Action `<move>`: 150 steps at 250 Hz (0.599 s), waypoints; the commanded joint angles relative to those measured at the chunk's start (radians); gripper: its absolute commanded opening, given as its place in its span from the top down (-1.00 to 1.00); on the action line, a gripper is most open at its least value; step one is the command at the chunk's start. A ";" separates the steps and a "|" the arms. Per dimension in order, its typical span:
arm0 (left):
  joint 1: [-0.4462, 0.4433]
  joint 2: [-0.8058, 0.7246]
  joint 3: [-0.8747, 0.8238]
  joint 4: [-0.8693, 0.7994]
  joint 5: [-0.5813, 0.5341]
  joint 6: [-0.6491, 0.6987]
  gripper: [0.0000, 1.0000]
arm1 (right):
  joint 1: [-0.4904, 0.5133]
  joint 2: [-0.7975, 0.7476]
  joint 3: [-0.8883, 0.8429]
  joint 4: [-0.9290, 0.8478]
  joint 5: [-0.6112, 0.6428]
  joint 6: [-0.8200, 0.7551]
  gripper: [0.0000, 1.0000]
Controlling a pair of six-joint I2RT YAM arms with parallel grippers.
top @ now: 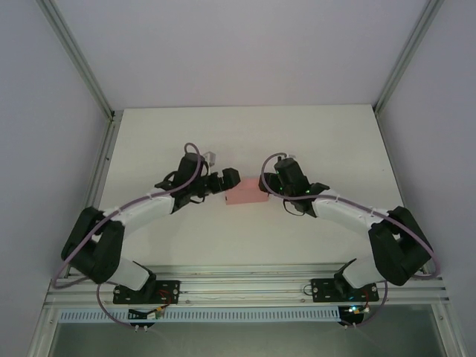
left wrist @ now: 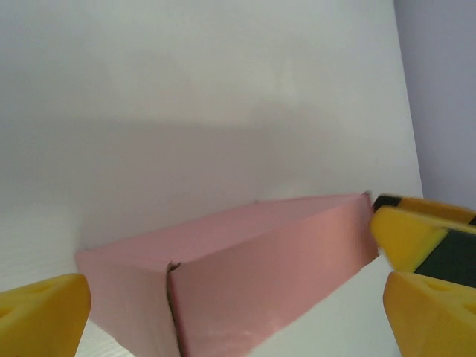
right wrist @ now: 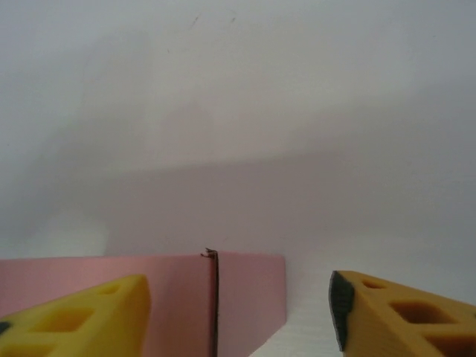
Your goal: Assemble paper box
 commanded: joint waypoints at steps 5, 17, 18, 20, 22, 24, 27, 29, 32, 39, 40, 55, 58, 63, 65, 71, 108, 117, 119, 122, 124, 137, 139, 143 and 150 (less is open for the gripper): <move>-0.003 -0.127 0.136 -0.351 -0.417 0.095 -1.00 | -0.006 -0.045 0.117 -0.102 0.006 -0.184 -0.68; 0.000 -0.156 0.168 -0.455 -0.602 0.079 -1.00 | -0.010 -0.039 0.156 -0.102 -0.029 -0.288 -0.94; 0.000 -0.159 0.170 -0.462 -0.615 0.077 -1.00 | -0.010 -0.040 0.158 -0.101 -0.035 -0.300 -0.97; 0.001 -0.163 0.173 -0.475 -0.641 0.073 -0.99 | -0.010 -0.039 0.164 -0.098 -0.051 -0.326 -0.99; 0.002 -0.167 0.176 -0.489 -0.666 0.070 -1.00 | -0.010 -0.038 0.169 -0.098 -0.070 -0.354 -1.00; 0.006 -0.172 0.180 -0.502 -0.688 0.068 -0.99 | -0.011 -0.037 0.173 -0.096 -0.092 -0.385 -1.00; 0.009 -0.179 0.180 -0.517 -0.718 0.067 -1.00 | -0.011 -0.035 0.178 -0.096 -0.127 -0.438 -1.00; 0.011 -0.183 0.181 -0.525 -0.735 0.068 -1.00 | -0.012 -0.034 0.181 -0.094 -0.152 -0.474 -1.00; 0.016 -0.188 0.180 -0.536 -0.760 0.071 -1.00 | -0.012 -0.032 0.183 -0.096 -0.190 -0.525 -1.00; 0.028 -0.202 0.176 -0.556 -0.811 0.068 -0.99 | -0.011 -0.026 0.187 -0.101 -0.278 -0.677 -1.00; 0.029 -0.204 0.175 -0.559 -0.817 0.067 -0.99 | -0.012 -0.024 0.188 -0.103 -0.291 -0.696 -1.00; 0.065 -0.221 0.153 -0.592 -0.872 0.051 -1.00 | -0.009 -0.001 0.216 -0.210 -0.493 -1.001 -1.00; 0.074 -0.224 0.149 -0.596 -0.873 0.049 -1.00 | -0.008 0.006 0.225 -0.242 -0.522 -1.065 -1.00; 0.084 -0.227 0.141 -0.603 -0.871 0.047 -1.00 | -0.008 0.020 0.245 -0.296 -0.565 -1.160 -1.00; 0.089 -0.228 0.138 -0.604 -0.869 0.045 -0.99 | -0.008 0.026 0.254 -0.321 -0.582 -1.197 -1.00; 0.102 -0.230 0.128 -0.614 -0.865 0.040 -1.00 | -0.009 0.048 0.284 -0.390 -0.615 -1.311 -1.00; 0.138 -0.238 0.078 -0.641 -0.846 0.024 -0.99 | -0.001 0.236 0.567 -0.632 -0.539 -1.519 -1.00; 0.139 -0.239 0.066 -0.638 -0.841 0.024 -0.99 | -0.001 0.277 0.613 -0.673 -0.525 -1.554 -1.00; 0.140 -0.239 0.064 -0.639 -0.841 0.025 -1.00 | -0.001 0.280 0.617 -0.675 -0.523 -1.558 -1.00; 0.140 -0.239 0.060 -0.639 -0.841 0.025 -1.00 | -0.001 0.295 0.630 -0.684 -0.519 -1.573 -1.00; 0.140 -0.240 0.057 -0.638 -0.841 0.023 -1.00 | 0.000 0.302 0.636 -0.688 -0.516 -1.581 -1.00; 0.142 -0.242 0.046 -0.639 -0.840 0.023 -1.00 | 0.004 0.343 0.662 -0.708 -0.497 -1.627 -1.00; 0.142 -0.242 0.044 -0.641 -0.839 0.023 -1.00 | 0.004 0.348 0.665 -0.711 -0.492 -1.633 -1.00; 0.141 -0.242 0.043 -0.642 -0.842 0.023 -0.99 | 0.006 0.359 0.671 -0.716 -0.482 -1.641 -1.00; 0.143 -0.241 0.041 -0.644 -0.845 0.022 -0.99 | 0.012 0.379 0.681 -0.722 -0.458 -1.649 -1.00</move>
